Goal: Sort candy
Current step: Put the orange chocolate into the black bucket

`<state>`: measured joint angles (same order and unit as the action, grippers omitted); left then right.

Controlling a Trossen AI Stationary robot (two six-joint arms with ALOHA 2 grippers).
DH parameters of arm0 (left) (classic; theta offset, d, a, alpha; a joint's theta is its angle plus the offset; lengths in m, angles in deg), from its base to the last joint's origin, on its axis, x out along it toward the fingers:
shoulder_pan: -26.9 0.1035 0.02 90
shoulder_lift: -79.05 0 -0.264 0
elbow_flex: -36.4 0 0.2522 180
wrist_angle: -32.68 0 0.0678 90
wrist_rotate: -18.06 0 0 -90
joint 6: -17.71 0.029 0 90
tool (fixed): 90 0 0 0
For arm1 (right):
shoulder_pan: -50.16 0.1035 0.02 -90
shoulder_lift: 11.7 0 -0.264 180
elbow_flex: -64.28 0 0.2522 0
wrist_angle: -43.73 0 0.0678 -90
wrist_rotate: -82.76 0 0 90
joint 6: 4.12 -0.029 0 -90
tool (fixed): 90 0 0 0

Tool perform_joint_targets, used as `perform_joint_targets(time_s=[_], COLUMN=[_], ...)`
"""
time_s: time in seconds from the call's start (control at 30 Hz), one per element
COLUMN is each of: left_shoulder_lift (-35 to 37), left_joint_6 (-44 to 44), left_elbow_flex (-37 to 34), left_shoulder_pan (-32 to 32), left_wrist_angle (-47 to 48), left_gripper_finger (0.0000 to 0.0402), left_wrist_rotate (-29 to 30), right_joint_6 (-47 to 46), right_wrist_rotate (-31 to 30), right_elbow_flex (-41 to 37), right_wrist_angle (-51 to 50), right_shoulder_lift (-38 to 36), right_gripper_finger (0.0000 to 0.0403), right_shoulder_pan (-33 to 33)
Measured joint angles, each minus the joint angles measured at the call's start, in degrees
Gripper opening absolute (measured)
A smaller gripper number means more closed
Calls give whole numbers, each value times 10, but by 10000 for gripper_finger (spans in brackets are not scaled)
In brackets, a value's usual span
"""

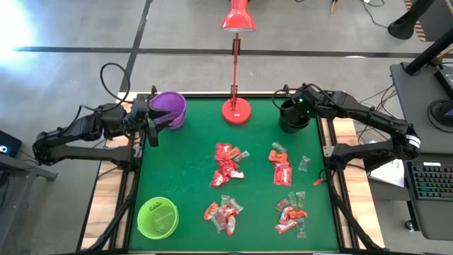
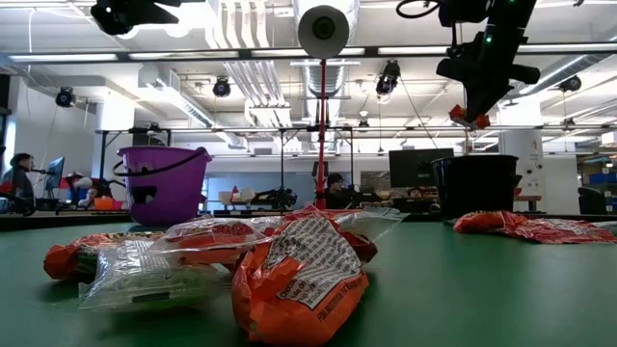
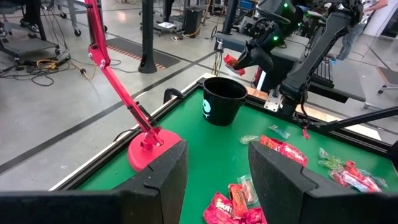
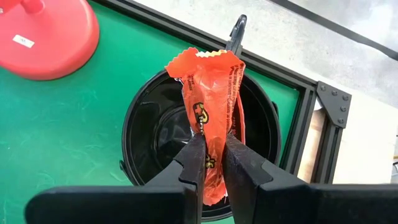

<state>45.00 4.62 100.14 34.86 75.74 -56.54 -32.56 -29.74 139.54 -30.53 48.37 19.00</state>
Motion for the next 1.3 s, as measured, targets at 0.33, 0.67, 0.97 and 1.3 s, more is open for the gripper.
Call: perform_joint_targets(time_s=[0.33, 0.67, 0.97, 1.3], left_shoulder_lift=[0, 0, 0, 0], left_joint_6=[-1, -16, -16, -16], left_elbow_flex=[0, 0, 0, 0], left_shoulder_pan=[0, 0, 0, 0], left_wrist_angle=[-2, -2, -2, -1], left_gripper_finger=[153, 152, 152, 152], left_wrist_rotate=[1, 1, 1, 1], right_joint_6=[0, -9, 6, 6], right_wrist_rotate=[39, 88, 39, 45], right_elbow_flex=[0, 0, 0, 0], right_wrist_angle=[4, 22, 21, 25], right_shoulder_lift=[1, 5, 8, 8], right_gripper_finger=[41, 41, 41, 41], right_shoulder_pan=[0, 0, 0, 0])
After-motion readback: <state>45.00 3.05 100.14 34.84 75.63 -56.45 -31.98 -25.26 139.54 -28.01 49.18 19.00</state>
